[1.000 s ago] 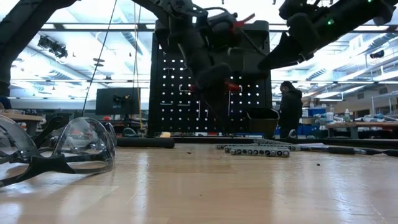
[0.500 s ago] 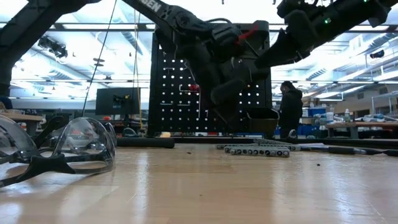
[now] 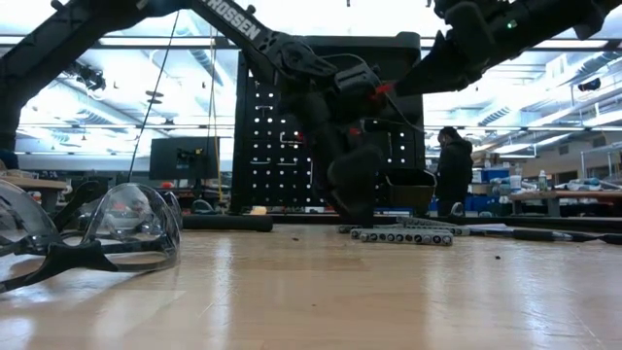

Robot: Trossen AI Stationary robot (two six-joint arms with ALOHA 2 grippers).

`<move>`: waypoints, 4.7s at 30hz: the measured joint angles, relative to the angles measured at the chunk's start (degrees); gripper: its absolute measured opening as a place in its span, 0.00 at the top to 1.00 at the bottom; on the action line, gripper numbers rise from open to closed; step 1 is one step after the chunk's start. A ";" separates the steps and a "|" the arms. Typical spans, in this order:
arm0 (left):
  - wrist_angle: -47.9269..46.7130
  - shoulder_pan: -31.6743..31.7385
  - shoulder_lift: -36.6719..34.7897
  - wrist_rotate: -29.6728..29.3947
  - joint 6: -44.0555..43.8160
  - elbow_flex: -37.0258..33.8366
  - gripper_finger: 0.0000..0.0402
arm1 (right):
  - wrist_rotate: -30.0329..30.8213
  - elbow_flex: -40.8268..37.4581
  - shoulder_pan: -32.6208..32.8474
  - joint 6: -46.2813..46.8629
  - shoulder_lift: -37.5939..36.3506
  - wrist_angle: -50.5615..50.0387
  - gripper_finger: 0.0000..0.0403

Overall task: Hang tools onto peg board
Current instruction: Put the screwdriver bits on the pegboard

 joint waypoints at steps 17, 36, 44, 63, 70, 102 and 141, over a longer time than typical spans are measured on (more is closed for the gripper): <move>-6.80 -2.76 1.85 -6.20 8.05 4.35 0.89 | 0.68 0.00 0.08 -1.24 -0.27 0.18 0.55; 10.56 -1.29 -0.28 -15.47 17.54 10.15 0.89 | 24.55 0.00 9.28 -1.26 -13.18 -3.64 0.59; 25.65 1.60 -0.36 -22.98 22.23 10.17 0.89 | 29.09 0.00 12.09 -2.66 -12.72 -4.07 0.59; 34.98 8.24 4.34 -22.00 6.79 10.24 0.53 | 29.22 -0.02 12.92 -3.79 -12.72 -3.93 0.59; 32.11 8.25 4.31 -17.00 6.45 10.26 0.39 | 29.22 -0.02 12.94 -3.25 -12.72 -3.95 0.59; 4.00 -3.43 3.14 -6.55 24.19 10.37 0.44 | 24.19 -0.07 12.21 -1.09 -12.74 -5.32 0.59; -25.63 -2.99 19.83 -3.61 27.79 39.49 0.90 | 21.38 -0.04 11.34 -1.74 -12.70 -5.23 0.59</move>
